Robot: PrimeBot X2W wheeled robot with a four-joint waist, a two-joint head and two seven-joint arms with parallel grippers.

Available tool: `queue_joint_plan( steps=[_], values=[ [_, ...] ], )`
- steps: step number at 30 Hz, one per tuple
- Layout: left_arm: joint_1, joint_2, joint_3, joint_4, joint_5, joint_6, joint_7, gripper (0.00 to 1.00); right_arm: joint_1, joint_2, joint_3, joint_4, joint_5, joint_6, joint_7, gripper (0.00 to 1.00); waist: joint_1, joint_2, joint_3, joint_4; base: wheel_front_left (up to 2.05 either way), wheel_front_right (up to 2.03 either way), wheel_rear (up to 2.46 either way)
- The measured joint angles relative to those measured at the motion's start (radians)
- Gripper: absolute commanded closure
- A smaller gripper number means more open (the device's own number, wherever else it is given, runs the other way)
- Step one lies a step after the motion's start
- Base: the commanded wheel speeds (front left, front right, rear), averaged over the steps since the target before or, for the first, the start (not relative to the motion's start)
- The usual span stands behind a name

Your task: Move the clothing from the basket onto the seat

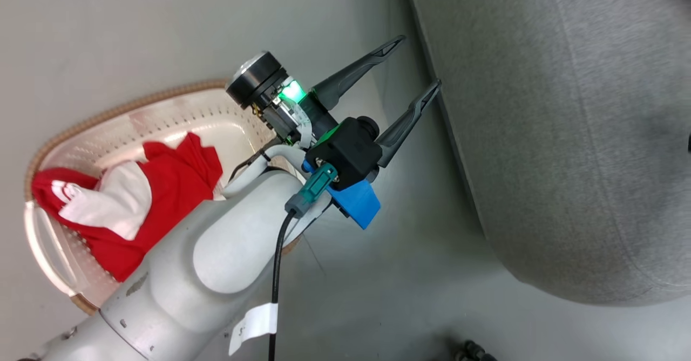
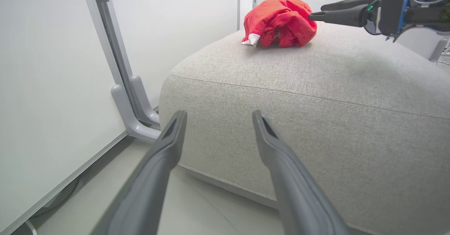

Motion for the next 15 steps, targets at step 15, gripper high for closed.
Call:
queue_joint_plan(
  steps=[15],
  values=[
    [0.226,-0.013,0.300,-0.098,-0.042,0.083,-0.003,0.00,0.242,0.017,0.160,-0.252,0.042,0.000,0.000,0.00,-0.0002,0.0001,-0.309,0.061,0.00,0.00,0.00]
  ],
)
